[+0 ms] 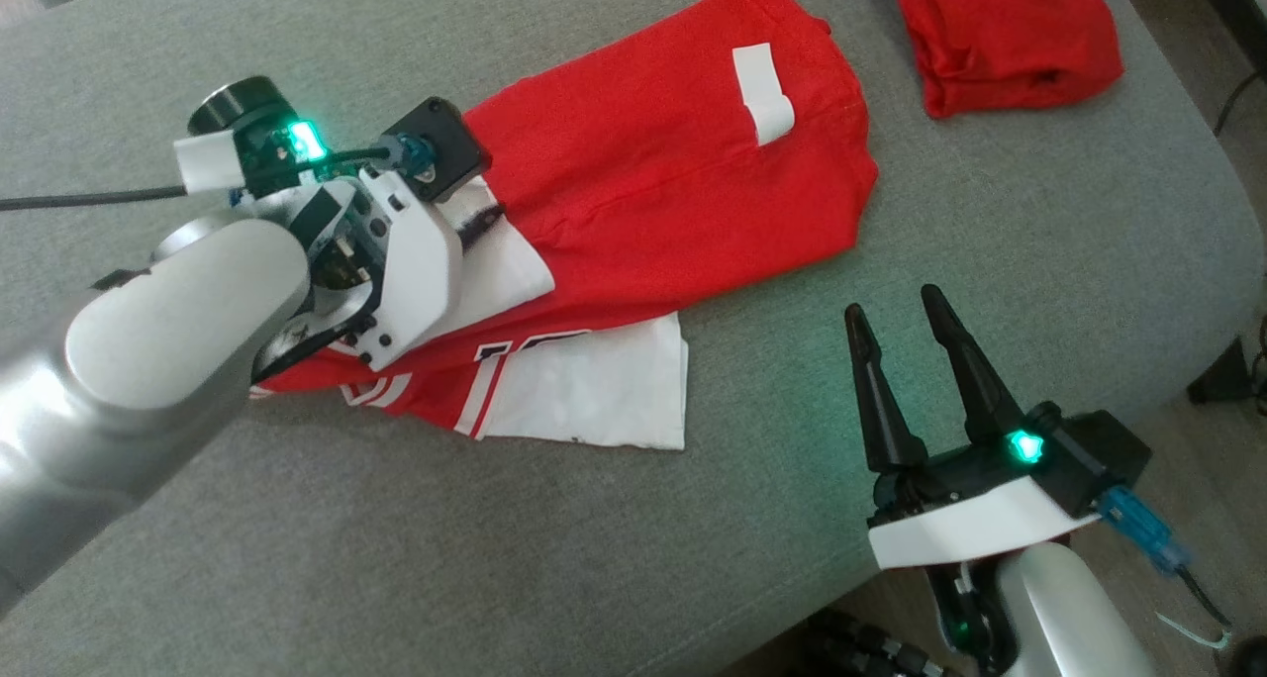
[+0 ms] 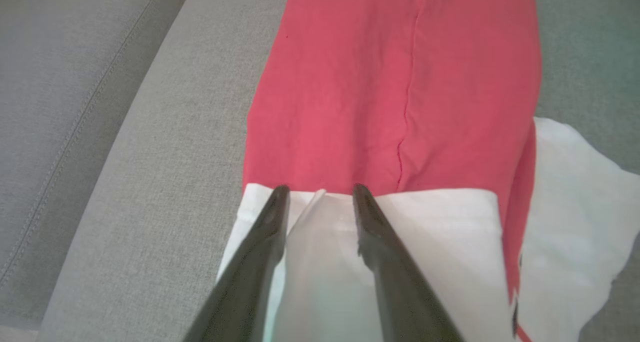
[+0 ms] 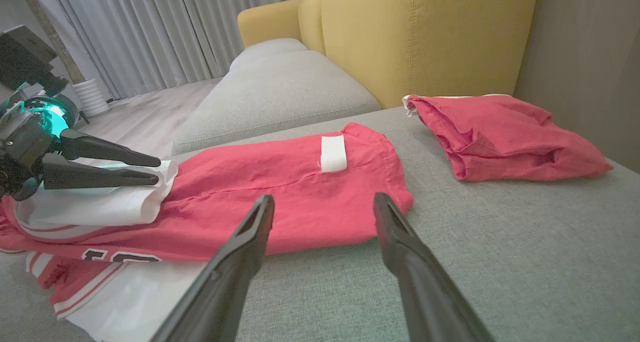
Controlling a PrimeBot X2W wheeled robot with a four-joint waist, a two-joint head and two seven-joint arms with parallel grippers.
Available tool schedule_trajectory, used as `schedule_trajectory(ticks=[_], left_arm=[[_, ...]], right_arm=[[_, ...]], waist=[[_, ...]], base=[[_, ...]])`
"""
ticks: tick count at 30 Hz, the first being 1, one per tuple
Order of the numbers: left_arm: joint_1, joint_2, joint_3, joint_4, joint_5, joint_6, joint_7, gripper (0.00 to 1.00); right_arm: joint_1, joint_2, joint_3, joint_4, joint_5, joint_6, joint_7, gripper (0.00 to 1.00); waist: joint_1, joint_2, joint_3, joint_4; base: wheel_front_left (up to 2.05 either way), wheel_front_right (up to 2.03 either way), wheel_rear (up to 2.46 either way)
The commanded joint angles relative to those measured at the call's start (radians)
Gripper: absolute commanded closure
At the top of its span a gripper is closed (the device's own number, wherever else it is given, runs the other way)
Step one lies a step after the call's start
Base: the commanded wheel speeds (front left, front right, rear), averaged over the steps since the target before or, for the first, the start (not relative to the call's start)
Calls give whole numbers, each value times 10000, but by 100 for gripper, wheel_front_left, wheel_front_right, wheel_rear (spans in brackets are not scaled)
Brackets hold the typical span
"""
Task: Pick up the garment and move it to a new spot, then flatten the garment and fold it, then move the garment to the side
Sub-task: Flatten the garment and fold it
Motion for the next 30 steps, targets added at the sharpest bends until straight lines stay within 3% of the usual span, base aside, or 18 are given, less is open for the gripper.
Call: schedule_trajectory(ticks=[1, 2, 3, 4, 7, 14, 21, 30], left_arm=[[-500, 332, 418, -195, -71, 18, 77, 47], [-466, 350, 413, -225, -98, 18, 123, 63], [-409, 355, 410, -273, -115, 18, 177, 89], [-354, 356, 408, -324, -107, 18, 223, 100], [-307, 354, 406, -499, 144, 18, 150, 100], [-564, 266, 429, -319, 269, 18, -1436, 100], [-635, 337, 835, -394, 282, 190, -2572, 100], [-349, 825, 1334, -1469, -34, 649, -3280, 100]], right_arm=[[-141, -19, 210, -286, 47, -9, -38, 0], [-141, -19, 214, -291, 45, -9, -38, 0], [-141, -19, 216, -296, 45, -9, -38, 0], [-138, -19, 215, -300, 41, -9, -38, 0], [-124, -19, 197, -302, -5, -9, -38, 0], [-112, -64, 52, -307, -417, -9, -38, 0], [-382, -938, -302, -195, -1, -9, -38, 0], [-1333, -3511, -260, 1953, 1690, -9, -31, 0]], waist=[[0, 0, 2, 6], [0, 0, 7, 13], [0, 0, 14, 27], [0, 0, 20, 51], [0, 0, -27, 198], [0, 0, -541, 900], [0, 0, -952, 1789], [0, 0, -959, 3128]], base=[[0, 0, 0], [0, 0, 0], [0, 0, 0], [0, 0, 0], [0, 0, 0], [0, 0, 0], [0, 0, 0], [0, 0, 0]])
